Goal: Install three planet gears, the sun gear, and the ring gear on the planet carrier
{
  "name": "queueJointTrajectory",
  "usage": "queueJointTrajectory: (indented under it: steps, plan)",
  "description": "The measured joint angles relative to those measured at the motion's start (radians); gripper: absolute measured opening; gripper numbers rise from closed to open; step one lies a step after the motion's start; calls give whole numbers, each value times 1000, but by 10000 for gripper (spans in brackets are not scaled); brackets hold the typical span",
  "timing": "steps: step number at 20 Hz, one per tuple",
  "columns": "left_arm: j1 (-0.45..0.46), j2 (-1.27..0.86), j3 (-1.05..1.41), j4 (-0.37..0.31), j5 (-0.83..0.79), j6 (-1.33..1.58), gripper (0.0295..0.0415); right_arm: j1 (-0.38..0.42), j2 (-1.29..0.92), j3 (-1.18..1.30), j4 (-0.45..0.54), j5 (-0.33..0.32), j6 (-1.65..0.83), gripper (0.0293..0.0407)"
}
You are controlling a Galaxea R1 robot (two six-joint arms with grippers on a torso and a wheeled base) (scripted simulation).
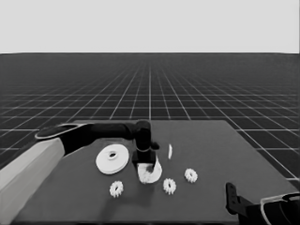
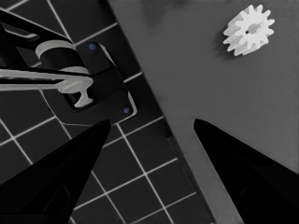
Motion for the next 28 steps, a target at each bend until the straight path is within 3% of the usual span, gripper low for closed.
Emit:
queueJointTrajectory:
  steps: [4,5,7,14,15,17,24,26,28]
  plan:
    - [-6,0,1,-7,0,-1,385,0,0,0,0,0,0,385]
    - [3,-156,218,4,7,-43,385,0,0,0,0,0,0,385]
    - [14,-340,369,14,5,-27,385,0,0,0,0,0,0,385]
    - [19,-430,424,19,-2,6,385,0,0,0,0,0,0,385]
    - [117,-423,387,125,-12,35,385,0,0,0,0,0,0,385]
    - [218,-409,327,216,-37,75,385,0,0,0,0,0,0,385]
    - [260,-399,287,258,-56,99,385,0,0,0,0,0,0,385]
    - [261,-399,286,258,-57,99,314,0,0,0,0,0,0,385]
    - [260,-399,286,259,-57,99,313,0,0,0,0,0,0,385]
